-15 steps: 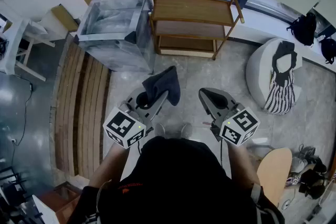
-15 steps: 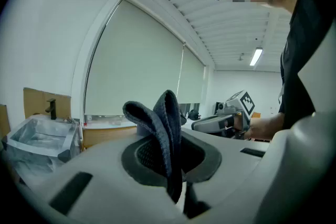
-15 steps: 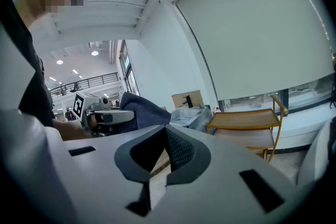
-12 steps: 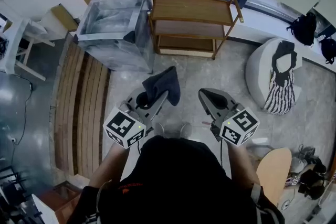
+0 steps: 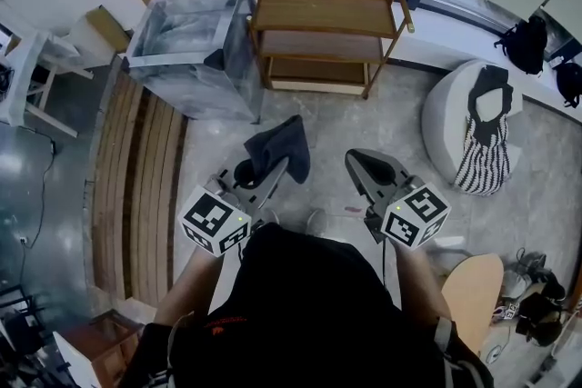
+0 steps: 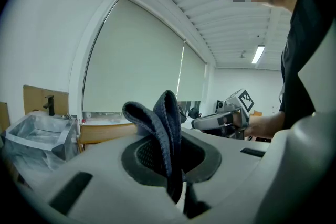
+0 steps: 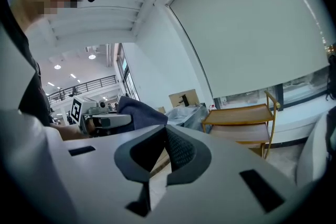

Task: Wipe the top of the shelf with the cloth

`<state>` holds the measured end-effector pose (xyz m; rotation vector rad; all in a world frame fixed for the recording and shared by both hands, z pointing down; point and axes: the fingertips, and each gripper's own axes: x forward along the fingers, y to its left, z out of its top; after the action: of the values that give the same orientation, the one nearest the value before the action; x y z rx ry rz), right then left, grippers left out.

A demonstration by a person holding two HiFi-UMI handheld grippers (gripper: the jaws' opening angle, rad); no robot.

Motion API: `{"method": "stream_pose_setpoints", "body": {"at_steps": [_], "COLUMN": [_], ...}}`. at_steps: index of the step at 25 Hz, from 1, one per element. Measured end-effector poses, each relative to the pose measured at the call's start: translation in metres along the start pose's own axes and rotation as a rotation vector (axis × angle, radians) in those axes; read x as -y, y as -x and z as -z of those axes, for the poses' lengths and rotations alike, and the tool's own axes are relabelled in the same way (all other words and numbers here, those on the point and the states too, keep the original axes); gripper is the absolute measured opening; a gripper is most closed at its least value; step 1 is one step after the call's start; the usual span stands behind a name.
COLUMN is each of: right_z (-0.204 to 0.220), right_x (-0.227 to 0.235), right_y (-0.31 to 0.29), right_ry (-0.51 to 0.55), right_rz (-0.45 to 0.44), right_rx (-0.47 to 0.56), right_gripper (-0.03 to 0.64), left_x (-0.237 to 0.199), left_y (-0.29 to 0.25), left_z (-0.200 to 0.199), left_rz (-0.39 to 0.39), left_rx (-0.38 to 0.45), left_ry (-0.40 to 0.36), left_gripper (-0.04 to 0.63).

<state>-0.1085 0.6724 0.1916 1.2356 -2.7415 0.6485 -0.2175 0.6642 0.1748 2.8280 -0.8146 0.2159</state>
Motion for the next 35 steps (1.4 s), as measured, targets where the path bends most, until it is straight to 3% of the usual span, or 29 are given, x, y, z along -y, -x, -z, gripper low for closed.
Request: {"method": "stream_pose_setpoints", "body": {"at_steps": [20,28,35], "right_z": [0.006,0.0,-0.016], "right_x": [0.034,0.068,0.104], "right_y": [0.012,-0.011,-0.064], "right_ry": [-0.02,-0.047,-0.071], "right_rz": [-0.007,0.013,0.006], "right_rx": [-0.025,-0.04,-0.052], "right_gripper": [0.006,0.006,0.005], "left_x": [-0.003,-0.036,-0.096], "left_y": [-0.03,-0.059,-0.091], "left_z": [0.007,0.007,0.001], "left_rz": [-0.018,-0.012,-0.017], "left_rx": [-0.022,-0.019,-0.021], "left_ry": [0.019,0.041,0.053], "left_gripper": [0.04,0.04,0.04]}}
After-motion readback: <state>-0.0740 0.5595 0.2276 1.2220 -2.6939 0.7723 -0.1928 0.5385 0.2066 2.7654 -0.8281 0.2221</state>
